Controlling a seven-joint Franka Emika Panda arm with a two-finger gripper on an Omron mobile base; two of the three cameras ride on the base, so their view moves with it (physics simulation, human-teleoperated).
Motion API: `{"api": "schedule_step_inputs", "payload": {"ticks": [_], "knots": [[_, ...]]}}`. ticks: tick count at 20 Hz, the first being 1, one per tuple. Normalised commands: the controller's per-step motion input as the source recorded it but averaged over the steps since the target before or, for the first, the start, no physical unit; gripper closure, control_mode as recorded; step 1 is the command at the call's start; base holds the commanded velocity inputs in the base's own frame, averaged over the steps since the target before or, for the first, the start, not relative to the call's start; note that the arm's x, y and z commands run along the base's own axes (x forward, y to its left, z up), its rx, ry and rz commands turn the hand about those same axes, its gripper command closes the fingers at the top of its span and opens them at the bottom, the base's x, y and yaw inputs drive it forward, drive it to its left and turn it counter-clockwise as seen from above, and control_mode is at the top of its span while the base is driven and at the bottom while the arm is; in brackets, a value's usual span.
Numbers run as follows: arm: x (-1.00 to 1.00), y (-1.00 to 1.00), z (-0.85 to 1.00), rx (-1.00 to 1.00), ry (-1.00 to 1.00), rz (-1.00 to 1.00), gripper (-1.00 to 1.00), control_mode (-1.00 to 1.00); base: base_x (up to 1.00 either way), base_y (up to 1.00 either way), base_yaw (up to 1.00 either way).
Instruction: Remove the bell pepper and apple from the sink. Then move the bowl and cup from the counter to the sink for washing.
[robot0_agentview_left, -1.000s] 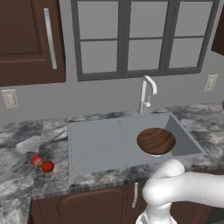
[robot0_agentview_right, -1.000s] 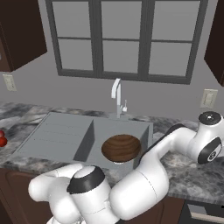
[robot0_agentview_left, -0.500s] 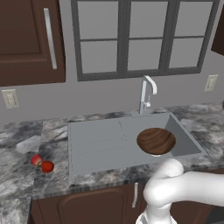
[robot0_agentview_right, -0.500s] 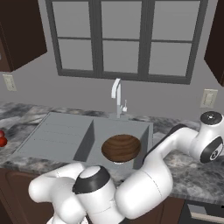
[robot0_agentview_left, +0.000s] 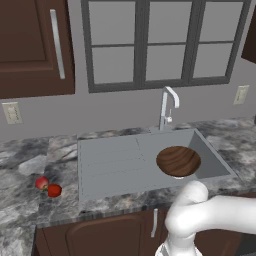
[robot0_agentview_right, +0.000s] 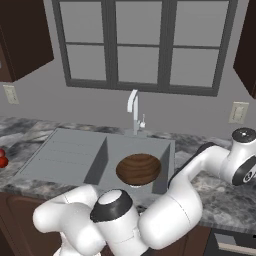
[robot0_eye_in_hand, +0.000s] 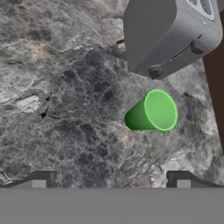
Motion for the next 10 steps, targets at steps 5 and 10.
{"api": "schedule_step_inputs", "payload": {"ticks": [5, 10], "knots": [[0.11, -0.12, -0.10, 0.00, 0.00, 0.00, -1.00, -1.00, 0.00, 0.00, 0.00], [0.10, -0.12, -0.09, 0.00, 0.00, 0.00, -1.00, -1.00, 0.00, 0.00, 0.00]]}}
